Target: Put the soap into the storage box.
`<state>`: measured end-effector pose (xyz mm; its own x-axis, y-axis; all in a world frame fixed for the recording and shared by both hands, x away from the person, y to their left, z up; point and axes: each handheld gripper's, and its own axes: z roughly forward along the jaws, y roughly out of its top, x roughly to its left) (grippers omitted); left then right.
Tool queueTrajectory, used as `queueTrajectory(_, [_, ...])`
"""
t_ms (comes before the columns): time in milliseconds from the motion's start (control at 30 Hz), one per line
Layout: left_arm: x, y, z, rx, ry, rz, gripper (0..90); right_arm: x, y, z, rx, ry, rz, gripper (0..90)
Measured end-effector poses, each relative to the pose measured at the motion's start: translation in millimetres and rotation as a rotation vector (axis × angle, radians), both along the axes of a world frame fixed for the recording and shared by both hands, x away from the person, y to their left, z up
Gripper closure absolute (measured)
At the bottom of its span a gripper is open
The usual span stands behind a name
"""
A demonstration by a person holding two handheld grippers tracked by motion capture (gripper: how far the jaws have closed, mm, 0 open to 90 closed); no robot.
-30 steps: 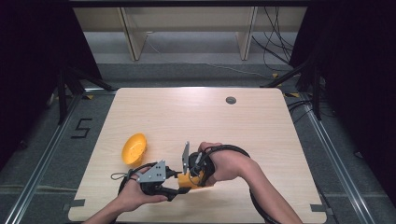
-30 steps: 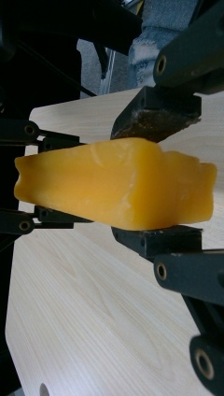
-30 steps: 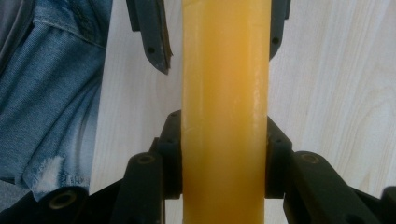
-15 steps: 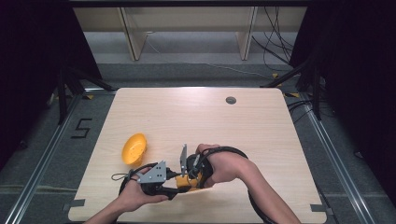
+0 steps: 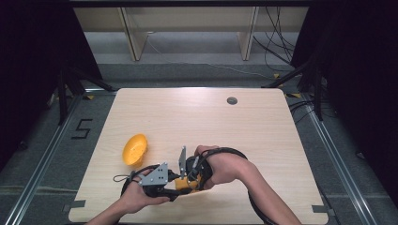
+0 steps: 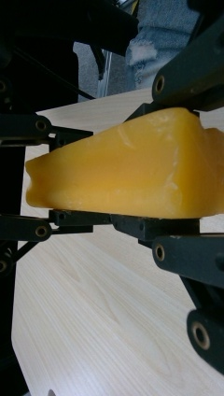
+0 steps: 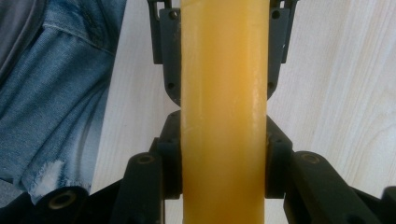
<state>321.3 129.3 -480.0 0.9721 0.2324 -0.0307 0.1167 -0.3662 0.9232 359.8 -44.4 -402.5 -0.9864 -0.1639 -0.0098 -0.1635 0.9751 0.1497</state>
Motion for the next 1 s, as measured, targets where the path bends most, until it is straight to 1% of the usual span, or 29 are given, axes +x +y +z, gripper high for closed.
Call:
queueTrajectory(33, [0.9, 0.6, 0.7, -0.003, -0.005, -0.011, 60.2, -1.3, -0.8, 0.8, 0.006, 0.007, -0.014, 61.4])
queueTrajectory(67, [-0.2, 1.3, 1.7, -0.008, 0.006, -0.004, 60.3, -1.0, -1.1, 1.1, 0.01, 0.013, -0.023, 61.4])
queueTrajectory(100, [-0.3, 1.9, 2.4, -0.01, 0.01, -0.005, 60.3, -1.0, -1.1, 1.1, 0.01, 0.013, -0.023, 61.4])
queueTrajectory(133, [-1.7, 2.2, 3.4, -0.014, 0.004, 0.009, 60.4, 0.2, -1.5, 0.9, 0.024, 0.026, -0.013, 61.2])
queueTrajectory(167, [-2.6, 1.7, 3.4, -0.024, 0.001, 0.017, 60.4, -1.3, -2.2, 4.3, 0.02, 0.021, -0.048, 59.0])
queueTrajectory(200, [-2.9, 2.7, 4.3, -0.009, -0.003, 0.017, 60.4, -1.3, -2.2, 4.3, 0.02, 0.021, -0.048, 59.0])
queueTrajectory(233, [-3.7, 3.2, 4.7, 0.0, -0.008, 0.027, 60.5, 2.8, -3.4, 4.8, 0.049, 0.009, -0.017, 54.6])
queueTrajectory(267, [-4.3, 3.7, 4.7, 0.006, -0.015, 0.034, 60.5, 2.8, -3.4, 4.8, 0.049, 0.009, -0.017, 54.6])
queueTrajectory(300, [-5.2, 3.5, 4.0, 0.003, -0.011, 0.042, 60.5, 2.4, -6.8, 6.8, 0.046, 0.012, -0.053, 49.8])
queueTrajectory(333, [-6.2, 3.5, 3.5, 0.003, 0.001, 0.049, 60.5, 2.4, -6.8, 6.8, 0.046, 0.012, -0.053, 49.8])
queueTrajectory(367, [-6.9, 3.8, 3.3, 0.005, 0.001, 0.061, 60.5, 3.2, -8.4, 9.1, 0.058, 0.001, -0.057, 46.6])
queueTrajectory(400, [-7.9, 3.6, 3.1, 0.004, 0.016, 0.065, 60.5, 4.4, -10.8, 10.3, 0.08, -0.012, -0.063, 44.3])
queueTrajectory(467, [-6.3, 5.8, 4.2, 0.018, -0.023, 0.078, 60.5, 4.7, -17.2, 13.3, 0.106, -0.025, -0.085, 41.5])
queueTrajectory(500, [-6.9, 6.4, 3.6, 0.006, -0.007, 0.093, 60.6, 4.0, -21.0, 15.8, 0.114, -0.034, -0.105, 39.7])
queueTrajectory(533, [-7.7, 7.7, 4.0, 0.01, 0.001, 0.107, 60.6, 5.1, -25.2, 17.3, 0.14, -0.046, -0.104, 38.7])
queueTrajectory(567, [-6.9, 9.6, 4.8, 0.019, -0.021, 0.116, 60.5, 6.5, -29.7, 18.8, 0.177, -0.061, -0.099, 37.8])
queueTrajectory(600, [-8.0, 10.0, 4.4, 0.01, -0.005, 0.132, 60.5, 6.5, -37.0, 22.0, 0.208, -0.066, -0.118, 37.6])
queueTrajectory(633, [-7.5, 11.0, 4.4, 0.002, -0.012, 0.139, 60.6, 6.6, -41.6, 23.6, 0.226, -0.073, -0.132, 37.2])
queueTrajectory(667, [-6.9, 13.2, 5.4, 0.015, -0.016, 0.139, 60.5, 4.8, -48.6, 25.9, 0.249, -0.075, -0.18, 36.5])
queueTrajectory(700, [-7.7, 14.4, 5.3, -0.002, -0.007, 0.155, 60.5, 2.5, -55.8, 28.3, 0.276, -0.074, -0.224, 36.3])
queueTrajectory(733, [-9.4, 15.2, 4.9, -0.011, 0.011, 0.172, 60.6, 5.7, -64.4, 29.1, 0.34, -0.077, -0.197, 36.2])
queueTrajectory(767, [-8.6, 17.2, 5.8, -0.006, -0.003, 0.167, 60.6, 3.5, -71.1, 30.0, 0.346, -0.066, -0.248, 35.9])
queueTrajectory(800, [-8.9, 19.3, 6.1, -0.004, -0.008, 0.175, 60.5, 3.1, -79.8, 29.4, 0.356, -0.064, -0.276, 35.9])
queueTrajectory(833, [-9.9, 20.5, 6.2, -0.007, -0.004, 0.188, 60.5, 3.8, -88.4, 27.4, 0.373, -0.071, -0.289, 35.8])
queueTrajectory(867, [-11.2, 21.6, 5.8, -0.014, 0.014, 0.204, 60.6, 3.1, -97.6, 25.4, 0.375, -0.073, -0.339, 35.9])
queueTrajectory(900, [-11.4, 22.9, 6.1, -0.011, 0.007, 0.21, 60.6, 4.9, -106.4, 21.4, 0.402, -0.1, -0.363, 35.9])
queueTrajectory(933, [-11.0, 25.2, 6.5, -0.006, 0.001, 0.212, 60.6, 5.6, -113.3, 18.6, 0.412, -0.109, -0.399, 35.8])
queueTrajectory(967, [-12.5, 25.8, 5.4, -0.023, 0.025, 0.232, 60.6, 6.3, -124.3, 12.8, 0.423, -0.12, -0.469, 36.1])
queueTrajectory(1000, [-13.2, 28.0, 6.1, -0.022, 0.016, 0.244, 60.5, 7.8, -133.2, 8.0, 0.432, -0.142, -0.528, 36.8])
